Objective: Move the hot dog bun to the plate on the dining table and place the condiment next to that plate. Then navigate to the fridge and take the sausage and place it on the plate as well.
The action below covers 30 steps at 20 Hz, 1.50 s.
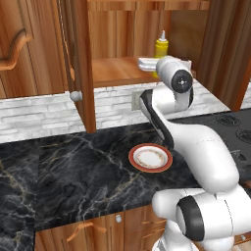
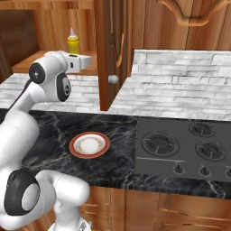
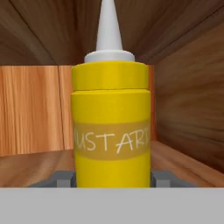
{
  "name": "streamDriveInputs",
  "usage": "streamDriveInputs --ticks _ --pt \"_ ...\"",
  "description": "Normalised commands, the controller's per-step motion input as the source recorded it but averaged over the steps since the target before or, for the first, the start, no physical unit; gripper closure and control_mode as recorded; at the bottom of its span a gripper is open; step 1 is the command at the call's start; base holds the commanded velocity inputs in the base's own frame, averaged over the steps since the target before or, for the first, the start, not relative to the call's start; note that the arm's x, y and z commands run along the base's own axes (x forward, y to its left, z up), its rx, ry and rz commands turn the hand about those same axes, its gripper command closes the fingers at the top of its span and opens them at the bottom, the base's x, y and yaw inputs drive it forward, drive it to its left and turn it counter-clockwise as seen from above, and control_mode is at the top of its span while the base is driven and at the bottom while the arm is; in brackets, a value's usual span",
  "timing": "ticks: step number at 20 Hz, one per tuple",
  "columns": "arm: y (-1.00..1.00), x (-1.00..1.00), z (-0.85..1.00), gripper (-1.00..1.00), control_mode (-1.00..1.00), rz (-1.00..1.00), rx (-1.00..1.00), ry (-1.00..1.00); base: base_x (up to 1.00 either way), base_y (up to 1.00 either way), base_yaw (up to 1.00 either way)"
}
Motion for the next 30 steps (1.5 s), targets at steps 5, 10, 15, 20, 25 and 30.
streamDriveInputs --ticks 5,10,15,20,25,30 --pt "0.12 -0.64 0.15 1.0 -1.0 -0.01 0.02 0.16 0.0 0.0 0.0" --pt "0.02 -0.79 0.01 1.0 -1.0 0.0 0.05 0.06 0.0 0.0 0.0" --pt "0.0 -0.59 -0.06 1.0 -1.0 -0.02 0.0 0.0 0.0 0.0 0.0" --pt "-0.01 -0.72 -0.02 1.0 -1.0 -0.11 0.0 -0.07 0.0 0.0 0.0" --pt "-0.13 -0.65 0.0 1.0 -1.0 -0.03 0.02 -0.1 0.0 0.0 0.0" --pt "-0.02 -0.62 0.08 1.0 -1.0 0.02 0.0 -0.03 0.0 0.0 0.0"
